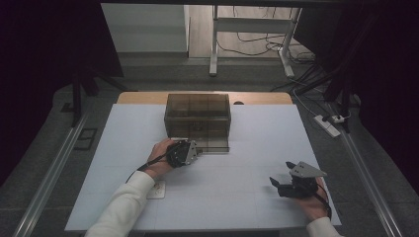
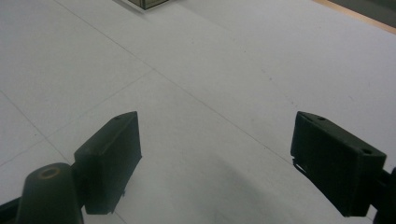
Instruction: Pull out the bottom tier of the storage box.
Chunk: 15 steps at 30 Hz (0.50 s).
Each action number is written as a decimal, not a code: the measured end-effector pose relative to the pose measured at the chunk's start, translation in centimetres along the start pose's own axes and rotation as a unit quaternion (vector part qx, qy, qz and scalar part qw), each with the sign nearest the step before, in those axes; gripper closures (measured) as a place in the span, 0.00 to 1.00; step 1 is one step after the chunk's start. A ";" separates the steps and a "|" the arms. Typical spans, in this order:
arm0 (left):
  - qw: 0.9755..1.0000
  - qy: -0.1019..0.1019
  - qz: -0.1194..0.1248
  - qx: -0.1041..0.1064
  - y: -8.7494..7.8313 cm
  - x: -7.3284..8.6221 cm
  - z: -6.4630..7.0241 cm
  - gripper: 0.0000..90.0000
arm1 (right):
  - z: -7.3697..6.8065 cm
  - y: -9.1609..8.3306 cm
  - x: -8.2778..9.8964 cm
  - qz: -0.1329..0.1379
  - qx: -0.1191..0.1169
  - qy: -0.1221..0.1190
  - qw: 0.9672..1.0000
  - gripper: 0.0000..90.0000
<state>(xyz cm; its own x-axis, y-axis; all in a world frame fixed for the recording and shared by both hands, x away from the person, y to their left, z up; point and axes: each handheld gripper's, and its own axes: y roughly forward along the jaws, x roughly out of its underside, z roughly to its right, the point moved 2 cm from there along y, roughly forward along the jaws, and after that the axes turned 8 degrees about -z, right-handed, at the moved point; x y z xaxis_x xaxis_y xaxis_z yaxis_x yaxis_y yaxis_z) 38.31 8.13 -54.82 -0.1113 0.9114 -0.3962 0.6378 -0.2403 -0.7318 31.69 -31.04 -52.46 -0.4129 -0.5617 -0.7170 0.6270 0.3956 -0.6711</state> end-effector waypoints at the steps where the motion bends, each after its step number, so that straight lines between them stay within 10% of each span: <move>1: 1.000 0.001 0.000 0.000 0.0 0.0 0.0 0.71 | 0.0 0.0 0.0 0.000 0.000 0.000 1.000 0.17; 15: 1.000 -0.002 0.000 0.005 -0.4 0.1 0.2 0.70 | 0.0 0.0 0.0 0.001 0.001 0.001 1.000 0.17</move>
<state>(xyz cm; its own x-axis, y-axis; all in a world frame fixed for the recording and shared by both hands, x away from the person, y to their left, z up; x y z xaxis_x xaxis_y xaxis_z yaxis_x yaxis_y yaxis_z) 37.95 8.21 -54.67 -0.1140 0.9104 -0.3978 0.6299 -0.2434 -0.7376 31.70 -31.06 -52.45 -0.4128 -0.5604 -0.7180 0.6286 0.3952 -0.6699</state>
